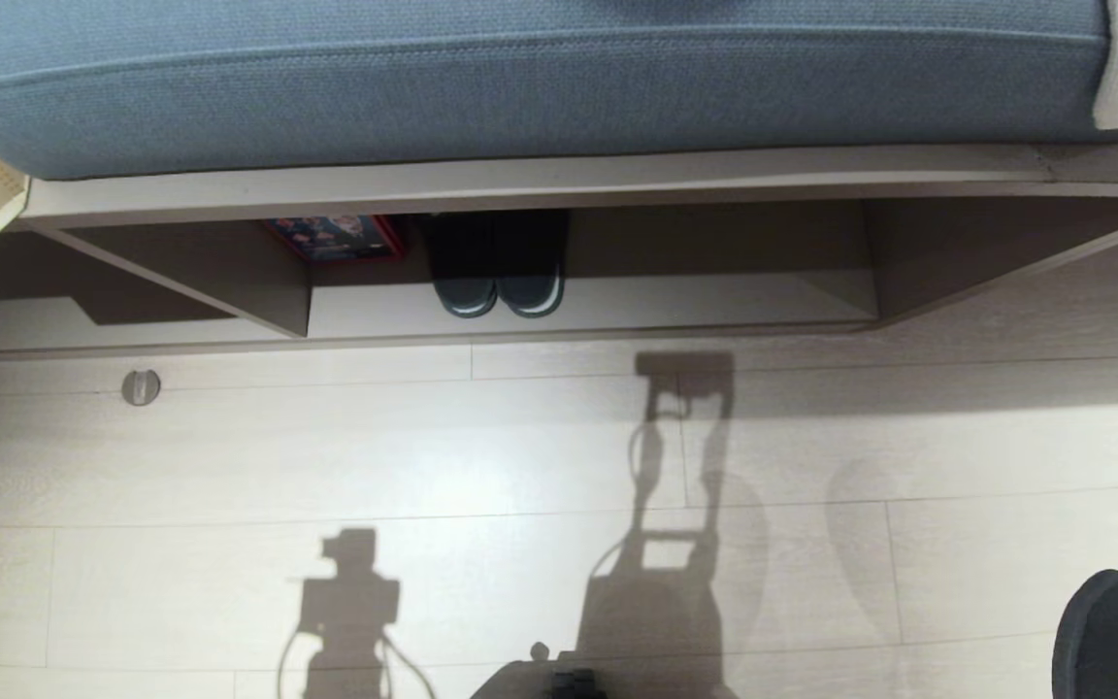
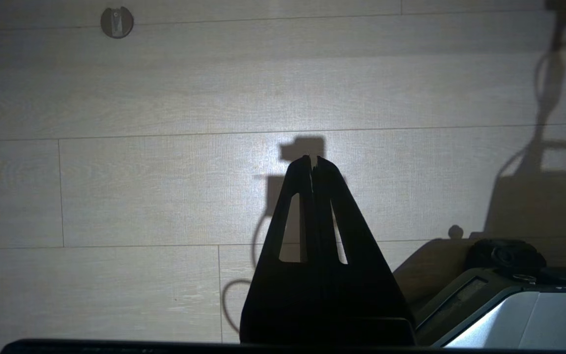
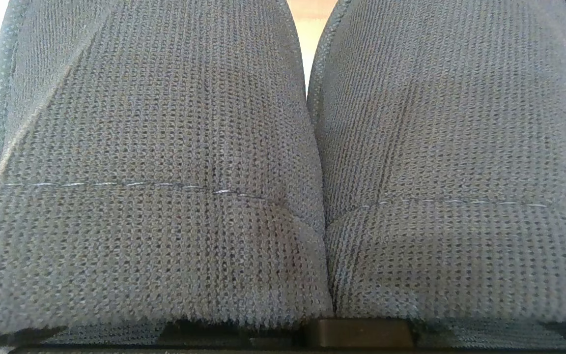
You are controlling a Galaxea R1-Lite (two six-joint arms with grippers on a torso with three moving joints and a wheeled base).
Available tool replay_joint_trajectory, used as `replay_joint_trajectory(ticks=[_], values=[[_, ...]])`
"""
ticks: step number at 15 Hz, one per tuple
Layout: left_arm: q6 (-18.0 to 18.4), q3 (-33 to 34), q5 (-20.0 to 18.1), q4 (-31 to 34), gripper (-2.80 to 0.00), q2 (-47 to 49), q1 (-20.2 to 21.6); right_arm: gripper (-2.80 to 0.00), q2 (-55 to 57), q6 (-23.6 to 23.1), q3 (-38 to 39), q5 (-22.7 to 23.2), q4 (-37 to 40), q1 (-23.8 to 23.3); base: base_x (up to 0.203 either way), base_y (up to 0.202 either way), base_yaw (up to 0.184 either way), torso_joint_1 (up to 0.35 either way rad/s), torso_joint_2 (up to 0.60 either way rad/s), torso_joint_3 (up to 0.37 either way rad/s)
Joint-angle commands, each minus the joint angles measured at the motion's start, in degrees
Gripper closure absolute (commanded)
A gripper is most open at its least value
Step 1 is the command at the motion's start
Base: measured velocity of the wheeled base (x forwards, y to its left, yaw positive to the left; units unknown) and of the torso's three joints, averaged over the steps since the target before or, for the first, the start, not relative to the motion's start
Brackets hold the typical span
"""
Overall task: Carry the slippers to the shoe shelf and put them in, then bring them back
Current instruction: Place the slippers into the shoe cabinet
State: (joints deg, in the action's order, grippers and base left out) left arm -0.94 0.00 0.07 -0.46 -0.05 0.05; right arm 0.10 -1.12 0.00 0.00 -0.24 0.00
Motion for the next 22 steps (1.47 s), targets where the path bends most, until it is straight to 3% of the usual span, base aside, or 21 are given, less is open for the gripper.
replay_joint_trajectory(ticks=[1, 19, 22], values=[[0.0, 0.0, 0.0, 0.0, 0.00, 0.0, 0.0, 0.00, 0.1, 0.0, 0.1, 0.0, 0.0, 0.0, 0.000, 0.000, 0.000, 0.005, 0.00, -0.197], [-0.1, 0.0, 0.0, 0.0, 0.00, 0.0, 0.0, 0.00, 0.2, 0.0, 0.0, 0.2, 0.0, 0.0, 0.000, 0.000, 0.000, 0.004, 0.00, -0.197], [0.0, 0.0, 0.0, 0.0, 0.00, 0.0, 0.0, 0.00, 0.1, 0.3, -1.0, 1.1, -3.6, 0.1, 0.000, 0.000, 0.000, 0.002, 0.00, -0.138]])
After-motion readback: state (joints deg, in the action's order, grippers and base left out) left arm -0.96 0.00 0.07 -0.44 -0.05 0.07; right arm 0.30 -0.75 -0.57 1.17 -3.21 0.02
